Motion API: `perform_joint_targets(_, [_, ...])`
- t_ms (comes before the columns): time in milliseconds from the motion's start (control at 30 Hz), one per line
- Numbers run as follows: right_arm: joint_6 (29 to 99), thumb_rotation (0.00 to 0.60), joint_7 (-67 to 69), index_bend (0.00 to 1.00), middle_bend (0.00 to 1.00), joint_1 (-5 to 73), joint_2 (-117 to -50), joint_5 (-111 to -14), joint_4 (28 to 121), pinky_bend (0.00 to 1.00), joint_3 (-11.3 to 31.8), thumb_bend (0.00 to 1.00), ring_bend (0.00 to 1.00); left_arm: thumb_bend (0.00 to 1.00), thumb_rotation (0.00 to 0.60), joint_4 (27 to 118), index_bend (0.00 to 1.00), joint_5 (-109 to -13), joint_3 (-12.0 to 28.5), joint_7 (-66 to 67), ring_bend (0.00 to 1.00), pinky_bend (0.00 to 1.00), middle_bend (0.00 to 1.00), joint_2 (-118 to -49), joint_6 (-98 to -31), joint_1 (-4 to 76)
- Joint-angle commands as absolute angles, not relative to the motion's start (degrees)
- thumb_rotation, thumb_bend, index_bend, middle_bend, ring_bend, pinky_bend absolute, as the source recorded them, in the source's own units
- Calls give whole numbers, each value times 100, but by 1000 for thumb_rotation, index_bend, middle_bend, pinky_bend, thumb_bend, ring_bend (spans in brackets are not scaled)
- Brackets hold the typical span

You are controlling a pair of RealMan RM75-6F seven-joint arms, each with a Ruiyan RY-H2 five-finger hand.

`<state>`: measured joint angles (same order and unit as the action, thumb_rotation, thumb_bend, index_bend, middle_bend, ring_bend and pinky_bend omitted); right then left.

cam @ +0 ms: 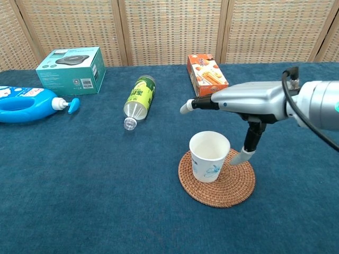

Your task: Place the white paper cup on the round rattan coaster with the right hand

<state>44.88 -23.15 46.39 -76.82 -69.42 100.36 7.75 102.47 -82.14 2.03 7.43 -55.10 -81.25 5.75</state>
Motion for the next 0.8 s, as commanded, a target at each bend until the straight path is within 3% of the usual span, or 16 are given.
perform_joint_targets(33, [4879, 600, -2338, 0, 0, 4399, -7186, -7124, 10500, 0, 728, 0, 0, 0, 600, 10248, 0, -8222, 202, 714, 0, 0, 0, -5503, -8148, 562])
perform_joint_targets(200, [5813, 600, -2100, 0, 0, 3758, -6402, -7776, 10673, 0, 508, 0, 0, 0, 600, 10248, 0, -8293, 185, 634, 0, 0, 0, -5479, -8228, 523])
perform_joint_targets(333, [6853, 600, -1509, 0, 0, 3056, -6150, -8117, 10405, 0, 361, 0, 0, 0, 600, 10251, 0, -8350, 179, 591, 0, 0, 0, -5465, -8331, 477])
perform_joint_targets(567, [8311, 600, -610, 0, 0, 1978, -6356, -8474, 9503, 0, 55, 0, 0, 0, 600, 10223, 0, -8436, 157, 711, 0, 0, 0, -5537, -8409, 454])
perform_joint_targets(800, [8961, 600, -193, 4, 0, 1571, -6865, -9097, 8003, 0, -188, 0, 0, 0, 600, 10196, 0, -8527, 132, 758, 0, 0, 0, -5586, -8502, 415])
